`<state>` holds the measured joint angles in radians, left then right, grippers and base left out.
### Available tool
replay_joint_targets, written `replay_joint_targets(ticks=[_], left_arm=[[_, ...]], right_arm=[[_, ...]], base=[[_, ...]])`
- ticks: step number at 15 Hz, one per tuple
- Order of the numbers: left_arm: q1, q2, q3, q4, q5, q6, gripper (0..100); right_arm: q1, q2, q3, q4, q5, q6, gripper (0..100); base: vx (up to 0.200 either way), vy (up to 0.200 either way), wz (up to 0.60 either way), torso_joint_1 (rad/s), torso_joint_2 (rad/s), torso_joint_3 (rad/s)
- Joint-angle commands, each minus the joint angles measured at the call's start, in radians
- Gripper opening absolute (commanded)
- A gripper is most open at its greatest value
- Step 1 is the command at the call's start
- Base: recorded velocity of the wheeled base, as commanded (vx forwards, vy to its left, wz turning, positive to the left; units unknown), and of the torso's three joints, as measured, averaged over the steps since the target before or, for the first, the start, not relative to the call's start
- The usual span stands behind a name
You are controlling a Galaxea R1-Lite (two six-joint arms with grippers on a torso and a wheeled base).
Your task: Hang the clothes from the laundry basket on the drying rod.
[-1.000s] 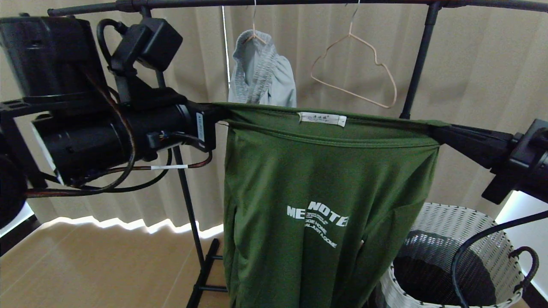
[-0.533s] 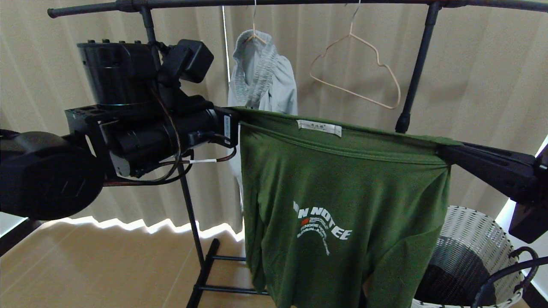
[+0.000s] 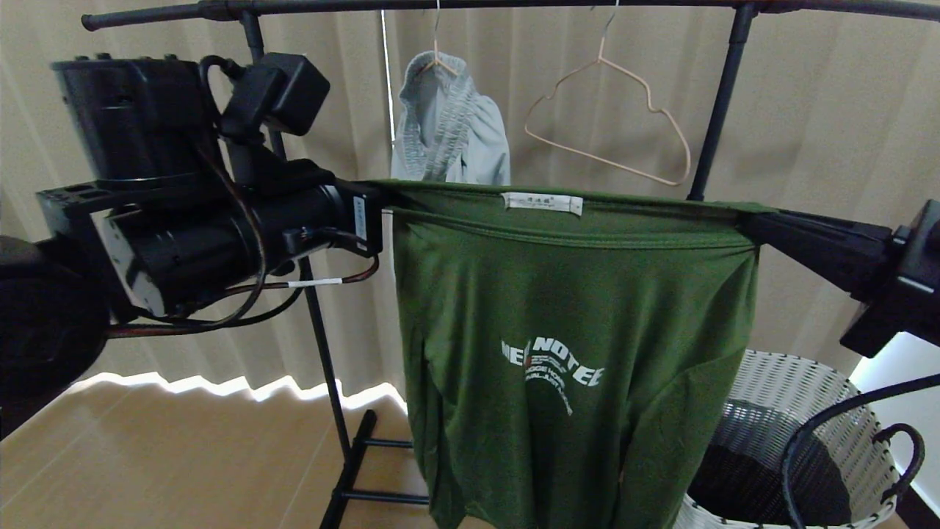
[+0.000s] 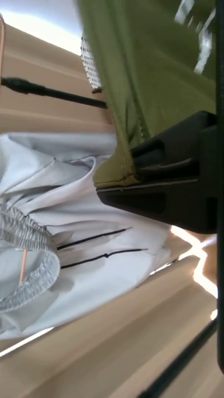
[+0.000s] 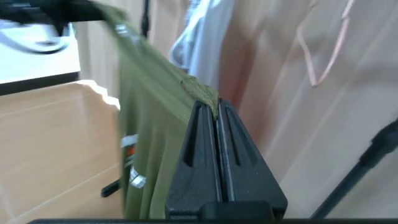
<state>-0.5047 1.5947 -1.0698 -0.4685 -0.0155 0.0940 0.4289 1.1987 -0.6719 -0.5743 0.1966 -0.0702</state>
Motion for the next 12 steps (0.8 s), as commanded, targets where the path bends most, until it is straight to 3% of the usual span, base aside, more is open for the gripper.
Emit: replay_joint_targets(ticks=[1,6,12], left_arm=[[-0.008,-0.122,0.063,0.005,-0.004,0.007,0],[-0.034,-0.236,0.136,0.008,-0.009,0.01,0],[-0.213,-0.317,0.209,0.076,-0.02,0.0,0]], right_arm=[[-0.019,0.101,-0.057,-0.018,0.0,0.003,0],[-0.05,0.289,-0.115,-0.248,0.001,0.026,0],[-0.052,0.392,-0.224,-0.266,0.004,0.078,0]], base=[[0.0,0.0,0.0,0.0,0.0,0.0],[0.0,0.0,0.0,0.0,0.0,0.0],[0.0,0.0,0.0,0.0,0.0,0.0]])
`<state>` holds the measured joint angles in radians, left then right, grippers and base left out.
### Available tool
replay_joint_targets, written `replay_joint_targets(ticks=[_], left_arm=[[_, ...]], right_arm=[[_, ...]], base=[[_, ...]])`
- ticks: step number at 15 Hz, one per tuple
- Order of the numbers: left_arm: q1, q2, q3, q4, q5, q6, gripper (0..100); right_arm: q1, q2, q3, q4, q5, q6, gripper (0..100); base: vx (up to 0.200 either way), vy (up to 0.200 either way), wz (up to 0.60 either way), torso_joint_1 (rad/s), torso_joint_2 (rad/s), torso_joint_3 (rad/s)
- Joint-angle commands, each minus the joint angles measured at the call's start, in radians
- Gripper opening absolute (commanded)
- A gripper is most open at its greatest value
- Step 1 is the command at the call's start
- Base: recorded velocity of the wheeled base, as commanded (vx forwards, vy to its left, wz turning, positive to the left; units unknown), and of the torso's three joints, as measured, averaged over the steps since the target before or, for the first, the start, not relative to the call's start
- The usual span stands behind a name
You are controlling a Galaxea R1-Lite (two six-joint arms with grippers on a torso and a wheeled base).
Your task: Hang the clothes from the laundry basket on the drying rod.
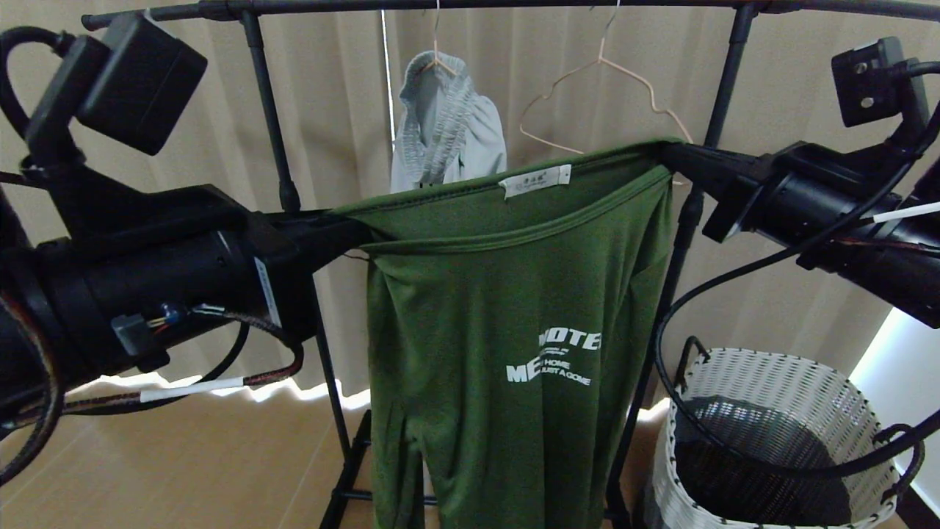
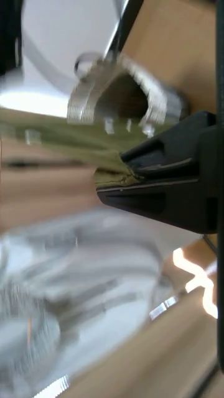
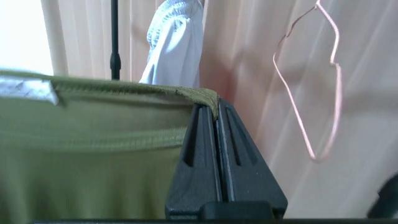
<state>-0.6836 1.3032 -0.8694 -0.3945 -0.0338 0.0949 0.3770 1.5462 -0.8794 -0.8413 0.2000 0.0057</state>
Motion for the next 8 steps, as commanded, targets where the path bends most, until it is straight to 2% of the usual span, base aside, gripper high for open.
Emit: replay_joint_targets(ticks=[1,3,8], left_arm=[[-0.045,-0.025,0.009,0.002,-0.001,-0.001,0],[-0.076,-0.039,0.012,0.002,-0.001,-0.001,0],[-0.079,-0.044,0.016,0.0,0.002,0.005,0]], right_arm=[[0.0,0.049,-0.02,0.001,0.001,0.003,0],[0.003,0.048,-0.021,0.001,-0.001,0.003,0],[0.003,0.029,-0.003,0.001,-0.01,-0.004,0]], base=[[0.0,0.0,0.0,0.0,0.0,0.0],[0.0,0.0,0.0,0.0,0.0,0.0],[0.0,0.0,0.0,0.0,0.0,0.0]])
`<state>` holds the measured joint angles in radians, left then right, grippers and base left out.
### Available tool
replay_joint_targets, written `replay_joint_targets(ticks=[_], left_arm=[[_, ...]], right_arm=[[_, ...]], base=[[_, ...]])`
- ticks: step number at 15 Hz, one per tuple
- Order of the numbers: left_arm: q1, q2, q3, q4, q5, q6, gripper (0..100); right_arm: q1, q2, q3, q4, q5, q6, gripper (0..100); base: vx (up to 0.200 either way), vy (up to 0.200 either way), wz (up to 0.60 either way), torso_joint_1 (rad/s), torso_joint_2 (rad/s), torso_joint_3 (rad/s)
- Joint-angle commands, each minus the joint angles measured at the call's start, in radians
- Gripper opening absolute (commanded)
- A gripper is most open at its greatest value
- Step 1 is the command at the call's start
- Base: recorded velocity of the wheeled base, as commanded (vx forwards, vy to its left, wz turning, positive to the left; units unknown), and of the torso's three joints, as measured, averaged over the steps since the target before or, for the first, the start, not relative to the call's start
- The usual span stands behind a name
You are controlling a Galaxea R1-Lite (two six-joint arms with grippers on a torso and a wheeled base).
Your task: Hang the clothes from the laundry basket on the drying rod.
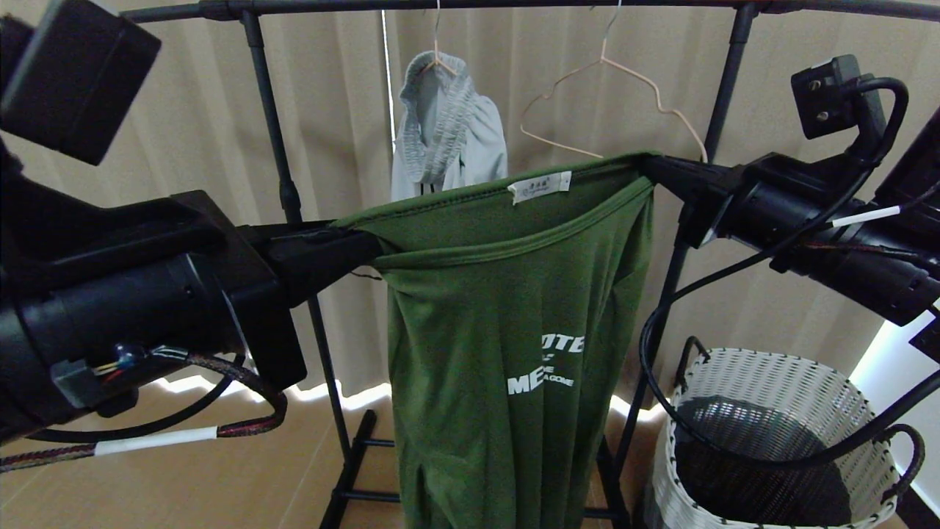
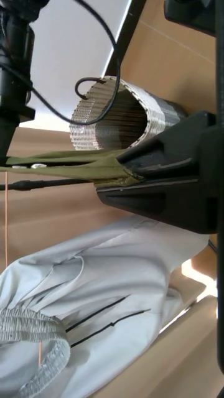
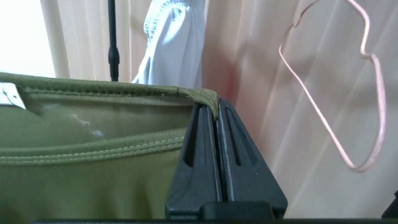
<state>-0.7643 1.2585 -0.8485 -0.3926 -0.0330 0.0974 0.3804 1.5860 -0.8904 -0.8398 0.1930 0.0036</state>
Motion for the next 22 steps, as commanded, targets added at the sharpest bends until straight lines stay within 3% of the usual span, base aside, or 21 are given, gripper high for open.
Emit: replay_joint_targets(ticks=[1,7,9,13,16,22], left_arm=[[0.003,0.004,-0.011,-0.002,0.001,0.004,0],[0.16,0.124,-0.176,-0.012,0.004,0.008,0],[0.201,0.16,-0.184,-0.031,0.007,0.077,0],[0.177,0.213,-0.167,-0.15,0.01,0.091,0],[0.172,0.206,-0.121,-0.152,0.012,0.093,0],[0.168,0.176,-0.132,-0.152,0.012,0.116,0]], right_arm=[[-0.003,-0.024,0.015,0.001,-0.003,-0.005,0],[-0.06,-0.155,0.013,0.039,-0.003,-0.013,0],[-0.067,-0.236,0.016,0.128,0.005,-0.007,0],[-0.035,-0.327,0.127,0.199,0.005,-0.011,0],[-0.002,-0.33,0.131,0.2,0.005,-0.011,0],[0.0,-0.327,0.107,0.197,0.005,-0.011,0]], base=[[0.0,0.0,0.0,0.0,0.0,0.0],[0.0,0.0,0.0,0.0,0.0,0.0],[0.0,0.0,0.0,0.0,0.0,0.0],[0.0,0.0,0.0,0.0,0.0,0.0],[0.0,0.0,0.0,0.0,0.0,0.0],[0.0,0.0,0.0,0.0,0.0,0.0]])
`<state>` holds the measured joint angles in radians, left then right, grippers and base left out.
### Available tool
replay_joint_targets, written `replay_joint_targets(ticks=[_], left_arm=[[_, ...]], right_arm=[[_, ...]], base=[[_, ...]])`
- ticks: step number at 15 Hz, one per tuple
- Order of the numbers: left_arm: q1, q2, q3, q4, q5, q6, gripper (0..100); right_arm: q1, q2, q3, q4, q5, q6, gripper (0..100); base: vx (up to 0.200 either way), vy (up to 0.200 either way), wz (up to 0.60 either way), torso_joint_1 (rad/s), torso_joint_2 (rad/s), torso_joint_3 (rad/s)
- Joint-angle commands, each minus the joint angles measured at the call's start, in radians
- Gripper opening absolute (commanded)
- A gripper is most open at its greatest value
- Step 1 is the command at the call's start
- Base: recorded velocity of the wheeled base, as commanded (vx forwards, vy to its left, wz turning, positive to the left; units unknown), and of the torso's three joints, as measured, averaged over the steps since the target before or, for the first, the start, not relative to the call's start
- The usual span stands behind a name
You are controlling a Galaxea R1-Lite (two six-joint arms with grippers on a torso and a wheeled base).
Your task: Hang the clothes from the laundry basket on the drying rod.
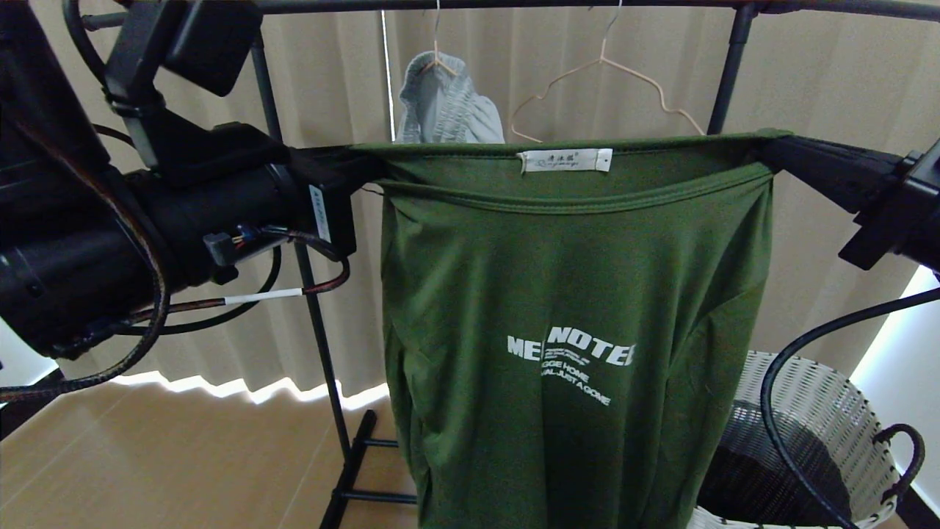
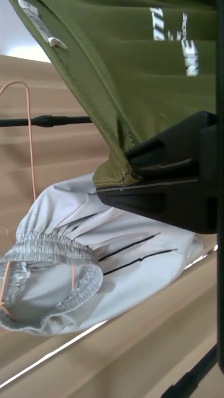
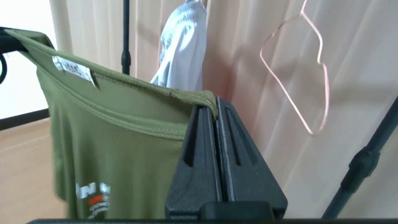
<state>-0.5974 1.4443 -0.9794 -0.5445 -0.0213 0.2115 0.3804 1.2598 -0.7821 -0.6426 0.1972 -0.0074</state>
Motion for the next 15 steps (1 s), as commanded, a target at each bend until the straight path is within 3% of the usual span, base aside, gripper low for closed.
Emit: replay_joint_targets(ticks=[1,13,14,15], left_arm=[[0.001,-0.01,0.002,0.0,0.0,0.002,0],[0.004,-0.012,0.008,0.0,0.0,0.002,0],[0.005,-0.012,0.011,0.0,0.001,0.002,0],[0.005,-0.013,0.018,0.0,0.001,0.002,0]], right_arm=[[0.0,0.0,0.001,0.0,0.001,0.0,0],[0.0,0.001,0.006,0.004,0.001,0.0,0],[0.0,0.001,0.007,0.006,0.001,0.0,100],[0.0,0.0,0.007,0.014,0.001,0.0,100]], base=[[0.0,0.0,0.0,0.0,0.0,0.0],[0.0,0.0,0.0,0.0,0.0,0.0],[0.0,0.0,0.0,0.0,0.0,0.0],[0.0,0.0,0.0,0.0,0.0,0.0]])
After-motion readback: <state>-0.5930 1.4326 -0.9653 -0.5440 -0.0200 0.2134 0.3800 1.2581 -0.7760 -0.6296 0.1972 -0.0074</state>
